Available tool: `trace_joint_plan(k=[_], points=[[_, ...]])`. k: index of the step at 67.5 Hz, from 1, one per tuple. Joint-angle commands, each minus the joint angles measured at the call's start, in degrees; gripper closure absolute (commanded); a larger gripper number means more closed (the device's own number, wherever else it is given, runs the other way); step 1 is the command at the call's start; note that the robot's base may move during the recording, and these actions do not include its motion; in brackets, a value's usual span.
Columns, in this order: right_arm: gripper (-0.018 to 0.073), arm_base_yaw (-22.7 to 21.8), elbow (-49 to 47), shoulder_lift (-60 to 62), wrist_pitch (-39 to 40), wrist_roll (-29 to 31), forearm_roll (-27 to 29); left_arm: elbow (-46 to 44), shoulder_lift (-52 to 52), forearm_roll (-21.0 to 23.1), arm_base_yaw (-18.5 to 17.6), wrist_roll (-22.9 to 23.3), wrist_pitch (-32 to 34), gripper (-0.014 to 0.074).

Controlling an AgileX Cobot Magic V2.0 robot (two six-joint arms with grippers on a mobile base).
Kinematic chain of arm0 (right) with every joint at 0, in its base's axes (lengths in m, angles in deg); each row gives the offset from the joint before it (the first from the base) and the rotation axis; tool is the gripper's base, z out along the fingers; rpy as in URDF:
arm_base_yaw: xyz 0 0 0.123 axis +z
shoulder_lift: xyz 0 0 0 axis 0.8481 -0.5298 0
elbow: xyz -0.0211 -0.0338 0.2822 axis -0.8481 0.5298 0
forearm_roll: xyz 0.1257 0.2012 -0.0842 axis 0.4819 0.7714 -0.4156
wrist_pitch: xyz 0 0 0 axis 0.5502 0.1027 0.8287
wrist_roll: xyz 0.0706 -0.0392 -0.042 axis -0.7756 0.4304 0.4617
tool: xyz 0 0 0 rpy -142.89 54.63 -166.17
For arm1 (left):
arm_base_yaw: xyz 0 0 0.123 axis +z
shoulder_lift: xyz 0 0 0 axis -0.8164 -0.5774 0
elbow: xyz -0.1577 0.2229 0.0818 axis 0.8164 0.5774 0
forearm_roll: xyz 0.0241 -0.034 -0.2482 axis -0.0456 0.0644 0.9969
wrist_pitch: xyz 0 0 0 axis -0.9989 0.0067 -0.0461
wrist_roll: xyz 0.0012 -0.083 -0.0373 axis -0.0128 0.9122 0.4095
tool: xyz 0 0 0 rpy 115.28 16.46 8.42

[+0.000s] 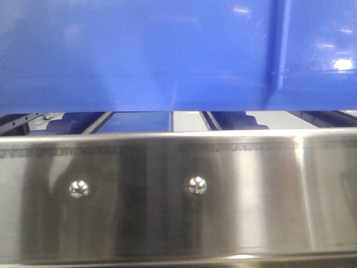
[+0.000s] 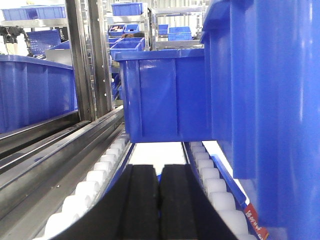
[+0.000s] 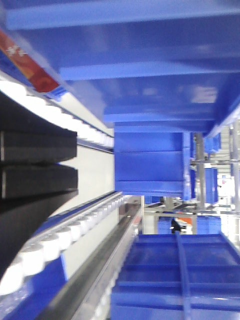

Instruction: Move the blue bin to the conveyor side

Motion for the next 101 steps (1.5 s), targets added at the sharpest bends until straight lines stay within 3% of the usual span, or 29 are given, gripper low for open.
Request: trace_joint_plan(k=[1,11,16,23,29,35,43,54,66,77,95,101], points=[[0.0637,0.0,0.0,0.2,3.5,0.0,-0.4,-0.2,0.1,0.2,0.1,0.0,2.0,0.0615],[0.0637,0.0,0.0,0.2,6.0,-0.1,-0.2,-0.2,0.1,2.1,0.1,0.0,4.9,0.0615],[0.0637,0.0,-1.5,0.2,4.7,-0.1,-0.1,-3.7,0.1,2.1,0.1,0.0,3.3,0.0614],[0.0637,0.0,-9.9,0.2,-2.8,-0.1,-0.1,-12.7,0.1,1.2,0.1,0.0,-8.2,0.0601],[0.0603,0.0,-17.5,0.2,-9.1,-0.1,-0.1,-21.1,-1.0,1.2,-0.6,-0.2,-17.6,0.0516],[0.0486,0.4,-23.7,-1.0,-11.7,-0.1,-0.1,-27.2,-3.4,0.9,-1.7,-0.5,-22.6,0.0417],[0.0234,1.4,-30.4,-6.1,-12.1,-0.1,-0.1,-35.2,-8.4,0.7,-3.1,-0.6,-27.6,0.0284],[-0.0009,2.2,-37.8,-15.0,-13.3,0.1,-0.2,-43.6,-16.8,0.7,-3.6,-0.6,-29.1,0.0189],[0.0008,2.8,-41.3,-24.4,-12.8,0.5,-0.8,-50.4,-25.8,2.5,-4.9,-0.6,-29.1,0.0076],[0.0008,6.9,-44.9,-29.5,-12.4,0.5,-0.8,-56.4,-31.0,2.5,-8.9,-0.6,-29.8,0.0064],[0.0009,14.8,-60.5,-39.7,-30.7,0.5,-0.8,-70.8,-43.1,2.4,-12.2,-0.6,-44.6,0.0067],[0.0009,16.4,-63.9,-42.5,-30.8,1.5,-0.8,-74.4,-46.4,2.5,-12.8,-0.6,-46.6,0.0067]])
